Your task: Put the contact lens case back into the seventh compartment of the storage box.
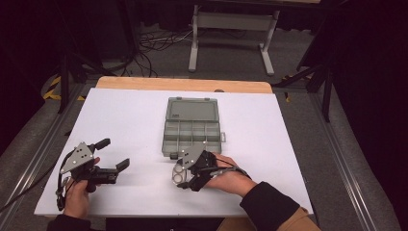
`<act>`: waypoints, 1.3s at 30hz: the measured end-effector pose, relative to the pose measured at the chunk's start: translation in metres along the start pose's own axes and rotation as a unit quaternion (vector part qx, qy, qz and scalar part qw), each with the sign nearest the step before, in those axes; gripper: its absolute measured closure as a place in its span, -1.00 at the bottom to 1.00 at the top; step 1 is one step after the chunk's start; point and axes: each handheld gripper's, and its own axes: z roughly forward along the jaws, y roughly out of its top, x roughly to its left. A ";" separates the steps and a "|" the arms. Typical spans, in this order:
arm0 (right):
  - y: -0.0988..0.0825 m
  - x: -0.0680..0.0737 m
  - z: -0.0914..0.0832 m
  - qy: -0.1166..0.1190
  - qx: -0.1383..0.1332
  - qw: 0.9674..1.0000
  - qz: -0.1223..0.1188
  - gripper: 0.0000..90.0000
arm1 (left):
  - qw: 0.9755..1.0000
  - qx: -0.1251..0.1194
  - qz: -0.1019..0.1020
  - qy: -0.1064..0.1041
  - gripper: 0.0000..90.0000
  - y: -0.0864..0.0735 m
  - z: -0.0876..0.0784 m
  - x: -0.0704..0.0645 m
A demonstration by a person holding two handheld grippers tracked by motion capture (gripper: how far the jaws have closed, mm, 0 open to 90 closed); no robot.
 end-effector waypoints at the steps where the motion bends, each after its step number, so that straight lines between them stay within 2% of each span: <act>1: 0.000 0.000 -0.001 -0.001 -0.002 1.000 -0.001 -0.41 | 1.000 0.000 0.000 0.000 -0.97 0.000 0.000 0.000; 14: 0.001 -0.001 -0.013 -0.020 -0.040 0.999 -0.009 -0.41 | 1.000 -0.001 0.000 0.000 -0.97 0.000 0.000 0.000; 26: 0.002 -0.009 -0.029 -0.049 -0.020 0.999 -0.013 -0.41 | 1.000 -0.002 0.004 0.001 -0.97 0.000 0.000 0.000; 39: -0.001 -0.020 -0.050 -0.079 -0.018 0.997 -0.005 -0.41 | 1.000 -0.002 0.005 0.001 -0.97 0.000 0.000 0.000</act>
